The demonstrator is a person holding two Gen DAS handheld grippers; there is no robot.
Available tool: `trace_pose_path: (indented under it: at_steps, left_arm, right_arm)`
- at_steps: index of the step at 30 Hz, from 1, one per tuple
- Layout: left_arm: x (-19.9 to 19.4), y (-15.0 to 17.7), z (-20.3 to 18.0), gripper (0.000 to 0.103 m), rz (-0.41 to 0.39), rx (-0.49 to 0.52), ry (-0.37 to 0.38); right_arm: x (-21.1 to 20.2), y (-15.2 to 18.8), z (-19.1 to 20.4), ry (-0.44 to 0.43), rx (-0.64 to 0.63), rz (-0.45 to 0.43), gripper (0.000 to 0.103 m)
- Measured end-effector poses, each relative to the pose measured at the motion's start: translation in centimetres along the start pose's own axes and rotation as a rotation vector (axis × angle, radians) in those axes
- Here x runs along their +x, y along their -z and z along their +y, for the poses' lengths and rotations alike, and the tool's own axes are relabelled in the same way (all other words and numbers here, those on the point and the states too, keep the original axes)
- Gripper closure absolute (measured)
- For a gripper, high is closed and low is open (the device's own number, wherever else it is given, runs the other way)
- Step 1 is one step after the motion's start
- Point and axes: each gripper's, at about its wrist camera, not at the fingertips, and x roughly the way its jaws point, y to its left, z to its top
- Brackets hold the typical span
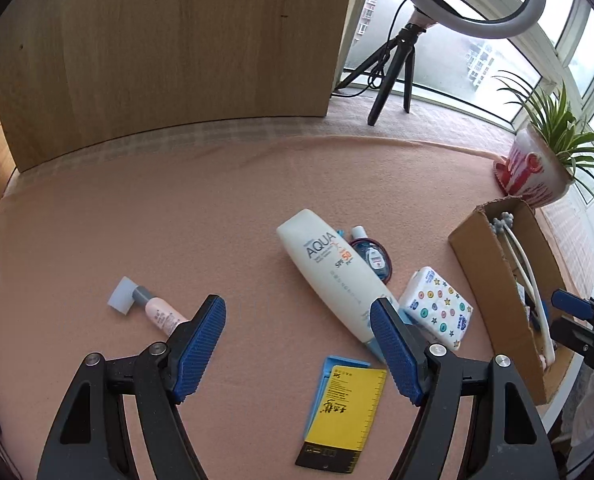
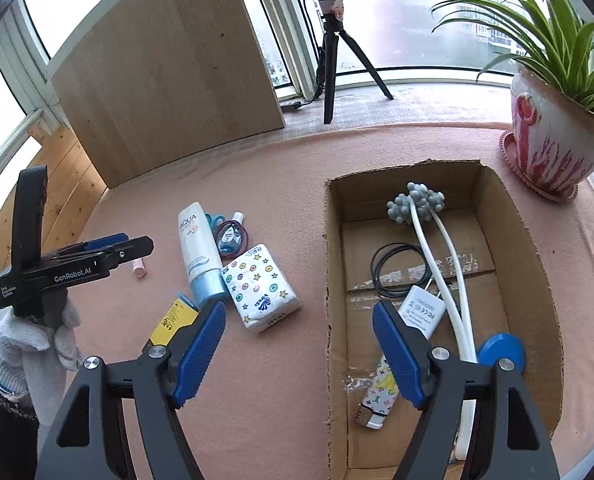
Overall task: Organize objects
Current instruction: 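Open both grippers over the box and withdraw, then move the right gripper to the AQUA sunscreen tube and close on it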
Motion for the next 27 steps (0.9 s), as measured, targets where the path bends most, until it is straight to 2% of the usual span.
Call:
trace_pose_path:
  at_steps: [7, 13, 14, 19, 27]
  left_arm:
    - [-0.8, 1.7, 7.1, 0.026, 0.012, -0.075, -0.044]
    - [-1.0, 3.3, 10.3, 0.026, 0.022, -0.103, -0.052]
    - [-1.2, 3.6, 10.7, 0.026, 0.021, -0.107, -0.048]
    - [-1.7, 4.3, 11.0, 0.026, 0.017, -0.113, -0.023]
    - [-3.1, 5.7, 11.5, 0.026, 0.009, -0.147, -0.011]
  right_arm:
    - [2.2, -0.9, 5.5, -0.034, -0.083, 0.033, 0.03]
    - [4.7, -1.1, 8.4, -0.056, -0.083, 0.08, 0.031]
    - [5.1, -1.3, 8.5, -0.066, -0.078, 0.085, 0.032]
    - [7.7, -3.2, 9.5, -0.083, -0.066, 0.13, 0.051]
    - [12.8, -5.3, 12.4, -0.037, -0.161, 0.191, 0.051]
